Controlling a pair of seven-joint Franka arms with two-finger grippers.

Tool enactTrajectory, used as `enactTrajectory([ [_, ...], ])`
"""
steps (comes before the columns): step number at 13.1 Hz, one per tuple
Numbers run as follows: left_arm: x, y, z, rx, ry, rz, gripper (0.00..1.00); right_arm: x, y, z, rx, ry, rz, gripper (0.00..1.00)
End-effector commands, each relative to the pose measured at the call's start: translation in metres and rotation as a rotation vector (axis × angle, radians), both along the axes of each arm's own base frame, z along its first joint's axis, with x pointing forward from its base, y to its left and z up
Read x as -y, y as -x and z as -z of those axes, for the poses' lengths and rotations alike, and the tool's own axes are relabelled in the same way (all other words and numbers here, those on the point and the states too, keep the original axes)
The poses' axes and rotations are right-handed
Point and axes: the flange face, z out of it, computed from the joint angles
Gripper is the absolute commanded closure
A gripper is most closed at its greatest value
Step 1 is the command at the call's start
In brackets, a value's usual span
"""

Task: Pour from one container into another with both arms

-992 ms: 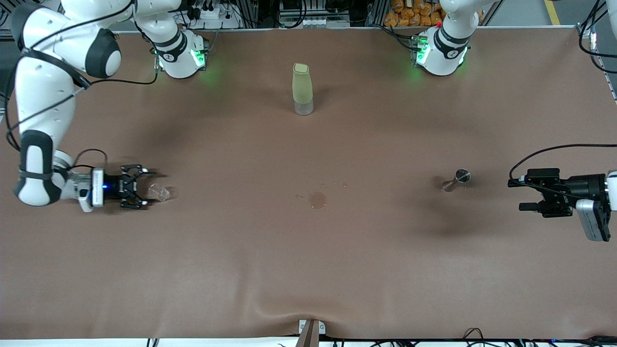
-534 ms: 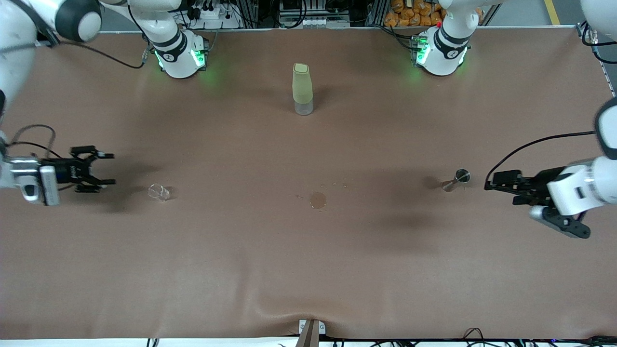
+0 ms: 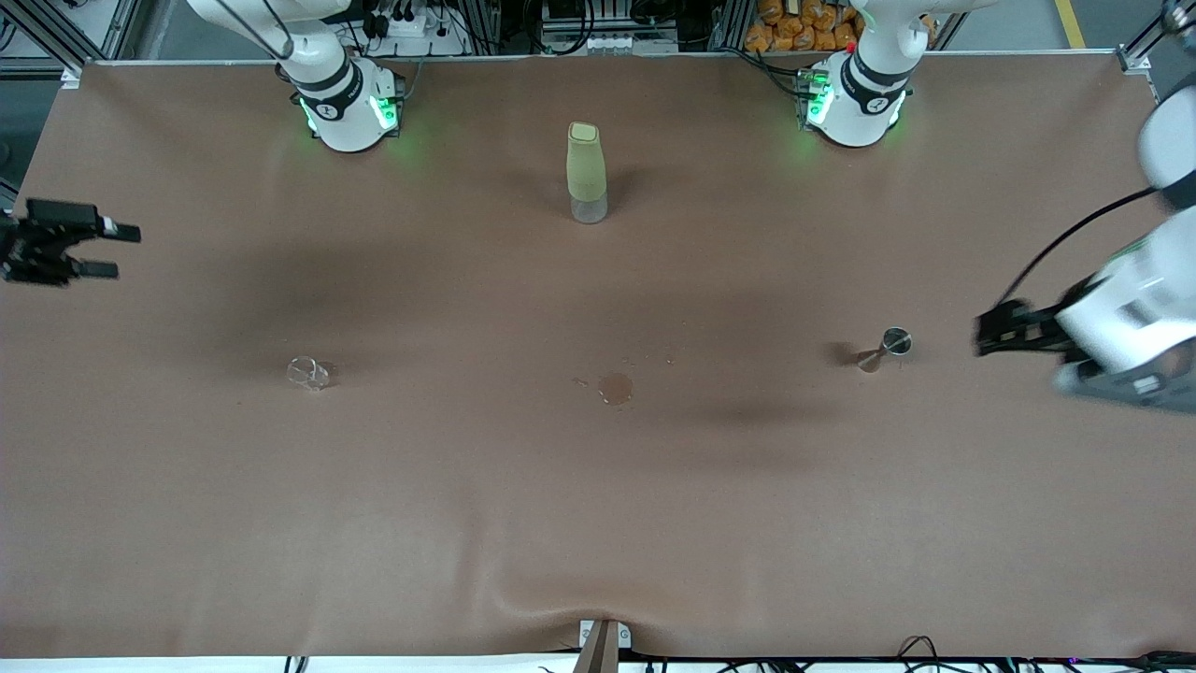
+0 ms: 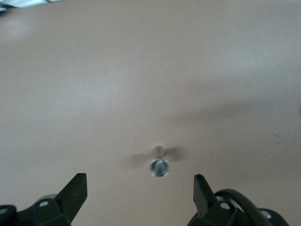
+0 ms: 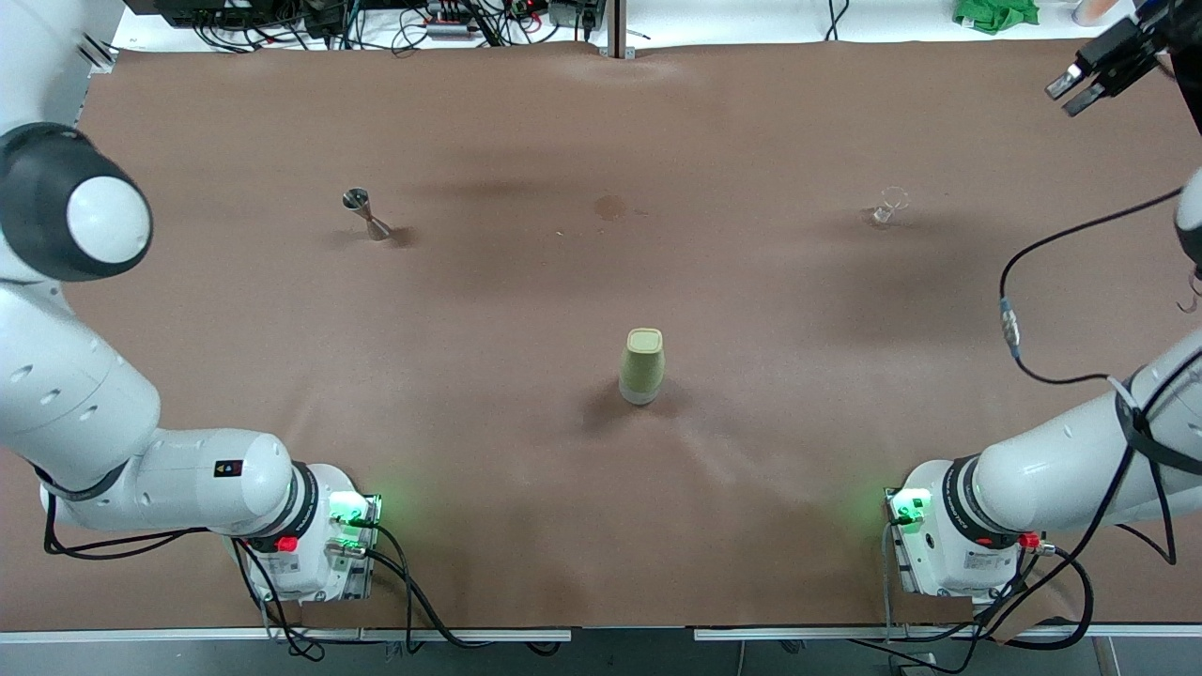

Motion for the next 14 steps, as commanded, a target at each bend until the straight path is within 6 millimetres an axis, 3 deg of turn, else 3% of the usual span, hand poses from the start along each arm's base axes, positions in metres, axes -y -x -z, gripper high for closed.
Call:
enactTrajectory([
  [1, -0.017, 0.044, -0.04, 0.043, -0.033, -0.051, 0.0, -0.045, 0.018, -0.061, -0.049, 0.157, 0.089, 0.0],
  [3, -0.017, 0.083, -0.055, 0.048, -0.038, -0.117, 0.0, -0.087, 0.02, -0.101, -0.054, 0.295, 0.136, 0.0],
  [6, -0.018, 0.112, -0.069, 0.065, -0.04, -0.134, 0.0, -0.132, 0.027, -0.126, -0.041, 0.454, 0.168, 0.0],
  [9, -0.031, 0.115, -0.076, 0.079, -0.032, -0.154, 0.0, -0.142, 0.027, -0.131, -0.037, 0.551, 0.193, 0.0],
  [14, -0.023, 0.112, -0.074, 0.055, -0.031, -0.142, 0.0, -0.145, 0.026, -0.131, -0.04, 0.592, 0.248, 0.0],
])
